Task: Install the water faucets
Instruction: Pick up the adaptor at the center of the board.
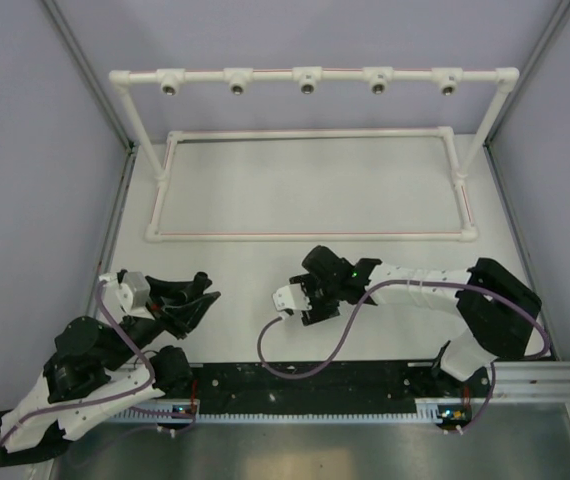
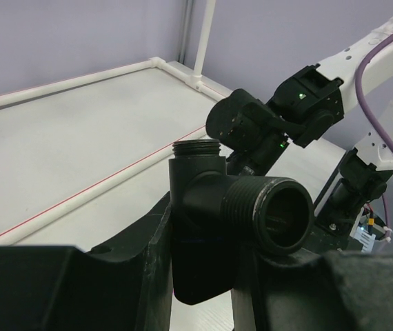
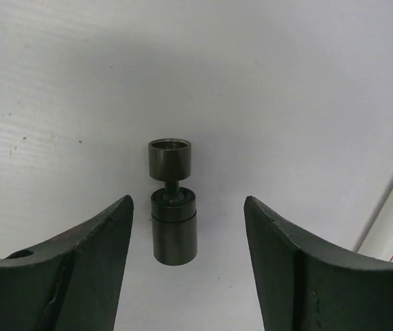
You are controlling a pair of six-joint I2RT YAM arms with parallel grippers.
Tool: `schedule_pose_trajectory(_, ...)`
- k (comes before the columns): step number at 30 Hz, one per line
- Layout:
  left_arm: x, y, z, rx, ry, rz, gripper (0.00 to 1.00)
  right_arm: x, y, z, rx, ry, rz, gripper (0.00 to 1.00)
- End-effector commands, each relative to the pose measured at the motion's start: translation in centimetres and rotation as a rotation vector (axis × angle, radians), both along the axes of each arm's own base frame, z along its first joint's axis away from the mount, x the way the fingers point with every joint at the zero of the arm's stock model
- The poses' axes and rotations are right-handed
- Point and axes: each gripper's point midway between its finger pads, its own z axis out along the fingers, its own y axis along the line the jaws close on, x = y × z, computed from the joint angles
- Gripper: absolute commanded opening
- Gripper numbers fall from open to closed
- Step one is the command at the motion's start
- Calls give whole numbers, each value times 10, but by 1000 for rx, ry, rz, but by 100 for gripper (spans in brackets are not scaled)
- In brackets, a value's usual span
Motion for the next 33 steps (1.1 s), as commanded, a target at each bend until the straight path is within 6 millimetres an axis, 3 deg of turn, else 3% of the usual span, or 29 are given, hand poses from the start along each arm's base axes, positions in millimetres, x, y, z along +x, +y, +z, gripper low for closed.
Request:
schedule_pose_trajectory(1, -5, 5, 25, -74, -45, -12, 0, 23, 41, 73, 311, -114, -76, 70)
schedule_pose_trajectory(5, -6, 7, 32, -90, -56, -11, 0, 41, 56, 141, 553, -127, -280, 74)
schedule_pose_trajectory(8, -6, 11, 38, -99, -56, -1, 0, 44, 62, 171, 724, 68, -583, 67)
schedule_pose_trajectory(12, 0, 19, 41, -110, -33, 51, 0, 55, 54, 160, 758, 368, -1183, 58)
schedule_pose_trajectory(15, 1, 21, 41, -119, -23, 63, 0, 35, 51, 129, 734, 669, -1550, 57)
schedule_pose_trajectory(19, 1, 13, 39, -126, -13, 43, 0, 10, 65, 115, 812, 1049, -1806, 74)
schedule_pose_trajectory(24, 0, -4, 33, -127, 12, -9, 0, 11, 51, 120, 923, 981, -2007, 90)
schedule_pose_trajectory(29, -1, -11, 31, -123, 14, -31, 0, 13, 33, 117, 942, 941, -2242, 90)
schedule_pose_trajectory(33, 2, -9, 33, -112, 1, -13, 0, 2, 29, 92, 782, 896, -2409, 89)
